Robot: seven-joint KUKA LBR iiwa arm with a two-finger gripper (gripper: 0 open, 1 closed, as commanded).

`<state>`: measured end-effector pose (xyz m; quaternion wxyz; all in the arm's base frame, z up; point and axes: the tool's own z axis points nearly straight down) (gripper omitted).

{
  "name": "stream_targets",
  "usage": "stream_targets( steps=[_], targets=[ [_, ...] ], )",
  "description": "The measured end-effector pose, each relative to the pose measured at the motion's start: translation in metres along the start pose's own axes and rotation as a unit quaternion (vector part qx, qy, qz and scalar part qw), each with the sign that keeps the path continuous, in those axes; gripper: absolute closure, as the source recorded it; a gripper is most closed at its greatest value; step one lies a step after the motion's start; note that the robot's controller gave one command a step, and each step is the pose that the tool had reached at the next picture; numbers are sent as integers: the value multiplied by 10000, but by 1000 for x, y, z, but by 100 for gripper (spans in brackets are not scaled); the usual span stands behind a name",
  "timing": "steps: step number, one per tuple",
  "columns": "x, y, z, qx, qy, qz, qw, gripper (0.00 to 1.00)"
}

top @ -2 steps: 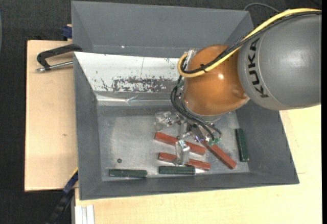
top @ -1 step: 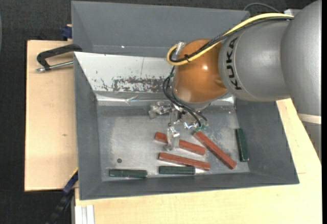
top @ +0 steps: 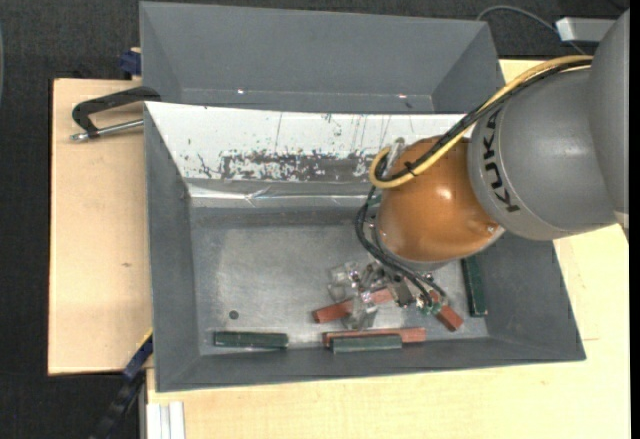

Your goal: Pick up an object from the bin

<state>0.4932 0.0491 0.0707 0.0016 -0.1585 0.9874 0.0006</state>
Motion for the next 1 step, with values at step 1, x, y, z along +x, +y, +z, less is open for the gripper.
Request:
stream_targets(
  steps=[1],
  targets=[
    [0,0,0,-1,0,1,10000,100]
  ],
)
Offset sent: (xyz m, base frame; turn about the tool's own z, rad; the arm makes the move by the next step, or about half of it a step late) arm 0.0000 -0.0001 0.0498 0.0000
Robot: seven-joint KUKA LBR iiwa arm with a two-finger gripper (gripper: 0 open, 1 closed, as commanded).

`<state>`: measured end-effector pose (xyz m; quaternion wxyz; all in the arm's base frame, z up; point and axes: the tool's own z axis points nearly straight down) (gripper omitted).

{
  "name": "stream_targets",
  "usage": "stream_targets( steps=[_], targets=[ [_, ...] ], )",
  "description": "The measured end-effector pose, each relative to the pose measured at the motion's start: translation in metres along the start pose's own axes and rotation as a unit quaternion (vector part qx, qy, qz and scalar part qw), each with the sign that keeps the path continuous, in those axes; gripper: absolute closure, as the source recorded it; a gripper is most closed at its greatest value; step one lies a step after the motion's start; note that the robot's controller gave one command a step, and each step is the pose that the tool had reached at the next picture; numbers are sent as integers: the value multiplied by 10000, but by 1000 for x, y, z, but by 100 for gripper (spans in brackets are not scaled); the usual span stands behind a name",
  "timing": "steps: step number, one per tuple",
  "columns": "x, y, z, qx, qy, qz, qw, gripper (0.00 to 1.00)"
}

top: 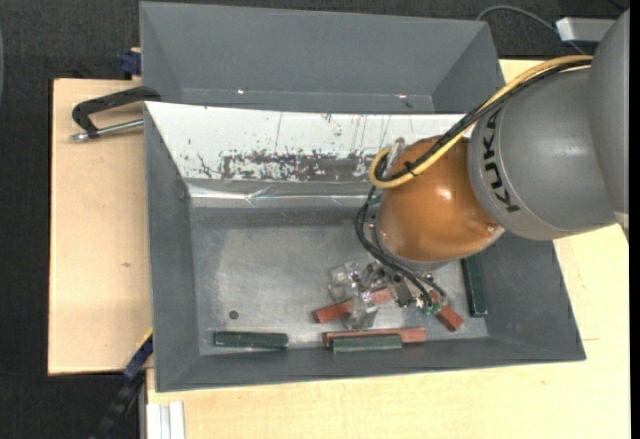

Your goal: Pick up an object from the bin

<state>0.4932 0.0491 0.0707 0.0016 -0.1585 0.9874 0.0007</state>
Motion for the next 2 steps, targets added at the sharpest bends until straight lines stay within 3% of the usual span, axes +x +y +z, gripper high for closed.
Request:
stream_targets(
  steps=[2],
  targets=[
    [1,1,-18,-3,8,0,10000,100]
  ],
)
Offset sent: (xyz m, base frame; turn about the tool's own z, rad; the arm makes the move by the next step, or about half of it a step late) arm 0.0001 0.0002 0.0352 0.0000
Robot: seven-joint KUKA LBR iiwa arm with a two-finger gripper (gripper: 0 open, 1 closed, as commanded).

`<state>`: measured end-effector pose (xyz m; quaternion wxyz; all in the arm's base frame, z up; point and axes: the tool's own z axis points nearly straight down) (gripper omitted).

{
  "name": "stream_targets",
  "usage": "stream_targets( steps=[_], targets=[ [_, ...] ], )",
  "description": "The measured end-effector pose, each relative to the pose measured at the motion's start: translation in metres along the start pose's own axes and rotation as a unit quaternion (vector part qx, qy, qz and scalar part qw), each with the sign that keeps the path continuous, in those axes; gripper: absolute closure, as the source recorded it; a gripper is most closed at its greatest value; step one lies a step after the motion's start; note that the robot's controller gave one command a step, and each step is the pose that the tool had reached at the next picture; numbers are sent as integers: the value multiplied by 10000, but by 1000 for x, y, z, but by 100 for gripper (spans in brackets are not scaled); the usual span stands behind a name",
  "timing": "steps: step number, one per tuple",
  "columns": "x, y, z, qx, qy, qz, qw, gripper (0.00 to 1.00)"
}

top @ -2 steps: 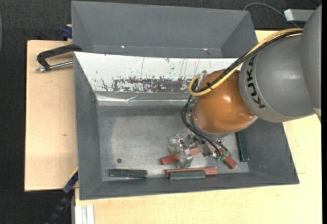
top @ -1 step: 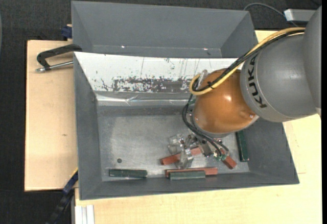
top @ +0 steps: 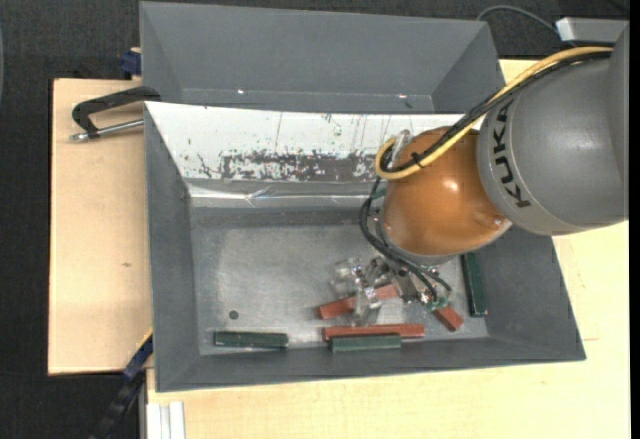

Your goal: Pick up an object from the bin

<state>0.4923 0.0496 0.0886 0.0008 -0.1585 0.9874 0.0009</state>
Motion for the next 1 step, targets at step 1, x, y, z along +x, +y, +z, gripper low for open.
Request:
stream_targets(
  steps=[1],
  targets=[
    [-1,0,-9,6,-23,-2,10000,100]
  ],
)
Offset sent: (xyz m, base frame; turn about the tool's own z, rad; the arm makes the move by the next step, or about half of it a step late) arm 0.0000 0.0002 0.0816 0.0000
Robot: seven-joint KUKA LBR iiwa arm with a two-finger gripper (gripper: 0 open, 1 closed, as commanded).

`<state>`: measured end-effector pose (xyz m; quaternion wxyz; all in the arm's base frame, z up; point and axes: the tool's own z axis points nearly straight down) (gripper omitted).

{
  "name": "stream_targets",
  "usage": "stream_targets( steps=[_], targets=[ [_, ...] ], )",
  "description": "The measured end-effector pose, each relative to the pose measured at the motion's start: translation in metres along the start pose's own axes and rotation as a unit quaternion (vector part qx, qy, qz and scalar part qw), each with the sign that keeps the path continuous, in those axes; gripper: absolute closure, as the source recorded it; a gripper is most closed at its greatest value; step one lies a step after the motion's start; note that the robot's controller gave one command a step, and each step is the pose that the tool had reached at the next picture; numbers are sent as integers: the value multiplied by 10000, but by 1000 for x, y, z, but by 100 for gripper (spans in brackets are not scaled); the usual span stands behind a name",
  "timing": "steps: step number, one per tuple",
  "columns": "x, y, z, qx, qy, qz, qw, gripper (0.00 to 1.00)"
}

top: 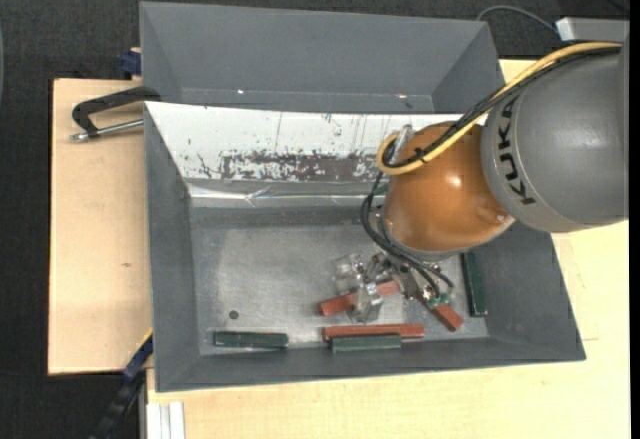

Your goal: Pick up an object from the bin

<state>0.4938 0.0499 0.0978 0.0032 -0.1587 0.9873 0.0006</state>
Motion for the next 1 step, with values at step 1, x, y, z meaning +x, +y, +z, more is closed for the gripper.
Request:
stream_targets(
  steps=[1],
  targets=[
    [1,1,-8,-6,25,0,10000,100]
  ],
)
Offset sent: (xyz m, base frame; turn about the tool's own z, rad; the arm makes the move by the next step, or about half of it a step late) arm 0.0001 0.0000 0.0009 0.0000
